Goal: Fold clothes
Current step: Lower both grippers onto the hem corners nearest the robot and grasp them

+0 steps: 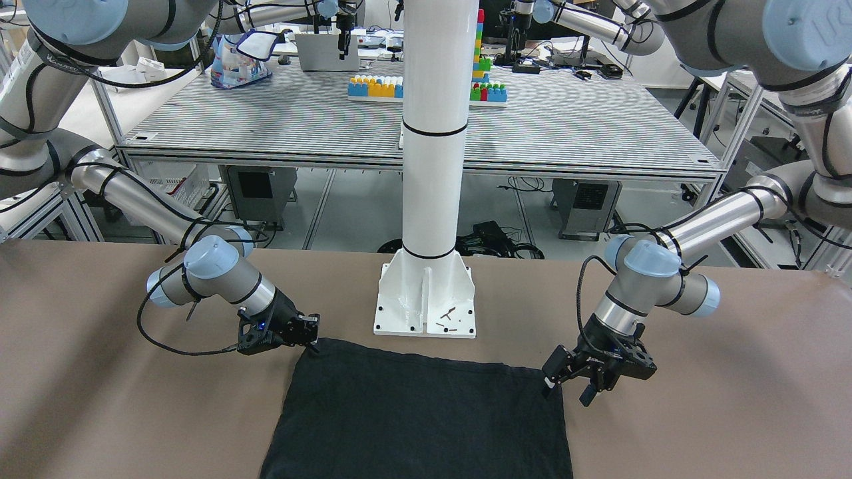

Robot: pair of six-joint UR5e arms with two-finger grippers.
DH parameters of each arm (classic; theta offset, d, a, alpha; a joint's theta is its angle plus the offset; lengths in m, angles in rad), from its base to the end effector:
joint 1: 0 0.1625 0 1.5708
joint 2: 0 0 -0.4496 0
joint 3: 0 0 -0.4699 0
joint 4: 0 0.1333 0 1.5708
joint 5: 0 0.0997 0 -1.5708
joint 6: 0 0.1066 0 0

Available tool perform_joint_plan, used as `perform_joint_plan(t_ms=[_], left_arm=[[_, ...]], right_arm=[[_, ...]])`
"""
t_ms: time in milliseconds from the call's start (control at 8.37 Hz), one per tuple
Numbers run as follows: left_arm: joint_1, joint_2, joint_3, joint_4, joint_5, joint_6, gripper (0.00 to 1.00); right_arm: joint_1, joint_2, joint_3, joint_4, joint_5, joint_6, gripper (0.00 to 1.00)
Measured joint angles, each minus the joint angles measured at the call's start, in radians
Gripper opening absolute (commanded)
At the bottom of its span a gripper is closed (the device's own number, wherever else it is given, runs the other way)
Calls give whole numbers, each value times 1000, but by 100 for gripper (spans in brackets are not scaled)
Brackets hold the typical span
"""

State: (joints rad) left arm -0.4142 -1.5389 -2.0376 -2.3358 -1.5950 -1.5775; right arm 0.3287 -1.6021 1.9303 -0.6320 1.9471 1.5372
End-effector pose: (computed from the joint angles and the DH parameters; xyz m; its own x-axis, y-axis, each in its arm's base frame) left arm 0.4484 -0.3399 0.3596 0.3292 -0.1521 -0.9319 0.3839 0.9233 -0.0150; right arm -0.4951 -0.2683 0.3949 0.2819 0.0631 0.9574 0.0412 0.9961 -0.0778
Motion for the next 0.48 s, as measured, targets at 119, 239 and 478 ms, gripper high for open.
perform_joint_plan(t_ms=[119, 239, 478], left_arm=[[38, 15, -5, 0, 19, -10, 100], [97, 31, -7, 1, 65, -24, 100], [187, 46, -6, 1, 133, -48, 100]], right_arm=[[10, 1, 2, 0, 2, -2, 0], [19, 3, 4, 0, 4, -3, 0], [33, 6, 7, 0, 5, -4, 0]])
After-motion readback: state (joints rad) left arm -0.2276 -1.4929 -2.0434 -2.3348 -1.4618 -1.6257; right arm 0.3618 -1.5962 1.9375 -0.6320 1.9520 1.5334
